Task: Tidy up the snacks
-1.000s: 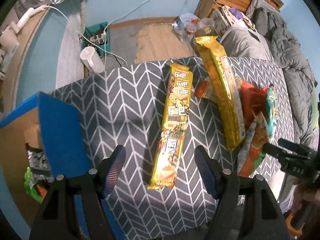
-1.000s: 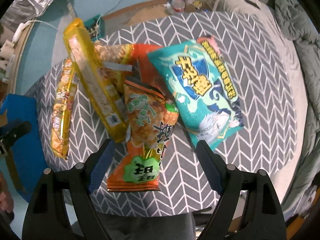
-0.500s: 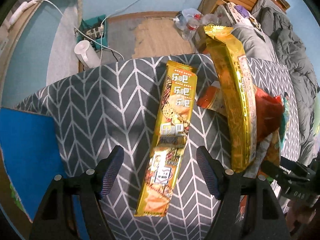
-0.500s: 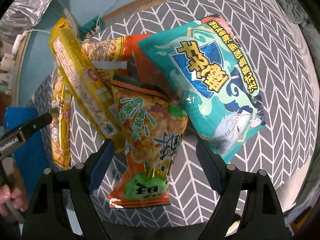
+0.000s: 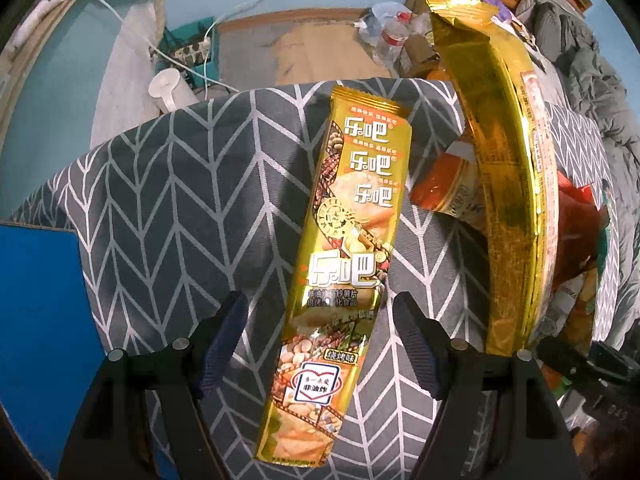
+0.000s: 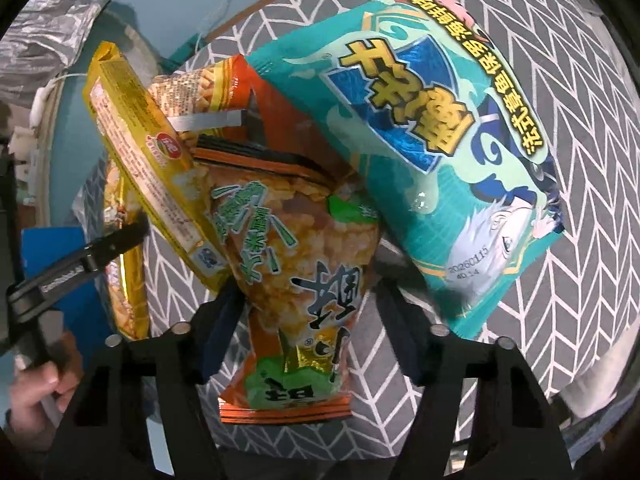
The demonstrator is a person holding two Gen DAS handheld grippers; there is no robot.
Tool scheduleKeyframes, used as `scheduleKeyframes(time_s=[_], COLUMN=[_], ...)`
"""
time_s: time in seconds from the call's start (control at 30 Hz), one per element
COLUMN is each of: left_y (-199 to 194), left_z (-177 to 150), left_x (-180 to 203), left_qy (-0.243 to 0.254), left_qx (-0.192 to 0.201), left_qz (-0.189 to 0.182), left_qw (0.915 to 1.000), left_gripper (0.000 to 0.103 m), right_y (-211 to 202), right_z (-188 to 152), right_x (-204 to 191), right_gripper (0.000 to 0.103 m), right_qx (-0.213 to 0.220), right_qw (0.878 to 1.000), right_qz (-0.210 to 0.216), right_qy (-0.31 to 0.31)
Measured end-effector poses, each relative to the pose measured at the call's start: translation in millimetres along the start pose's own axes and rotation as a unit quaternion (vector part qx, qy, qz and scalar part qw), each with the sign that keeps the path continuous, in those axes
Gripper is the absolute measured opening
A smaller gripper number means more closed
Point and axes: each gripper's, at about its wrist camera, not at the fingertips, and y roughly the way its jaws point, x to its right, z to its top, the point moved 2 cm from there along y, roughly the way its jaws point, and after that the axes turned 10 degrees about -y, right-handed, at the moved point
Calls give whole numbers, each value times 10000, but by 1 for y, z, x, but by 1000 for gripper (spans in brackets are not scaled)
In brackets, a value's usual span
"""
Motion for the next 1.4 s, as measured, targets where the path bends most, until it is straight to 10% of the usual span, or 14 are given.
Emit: scheduleKeyframes(time_s=[0.17, 0.27, 1.4], left_y=[-1, -3, -106], left_z=[0, -4, -84], left_x=[3, 5, -35], left_qy=[285, 306, -570], left_qx=[114, 92, 745], left_qz=[33, 32, -362], left_qw=[9995, 9995, 9949], left_gripper=[37, 33, 32], right_y=[-2, -6, -85], right_z=[-1, -1, -19], right_x=[-9, -13, -73], right_gripper=[42, 39, 35], right_qx=[59, 106, 542], right_qw=[9998, 9993, 9736], right_qz=[72, 66, -760], right_qy=[-196, -355, -2085])
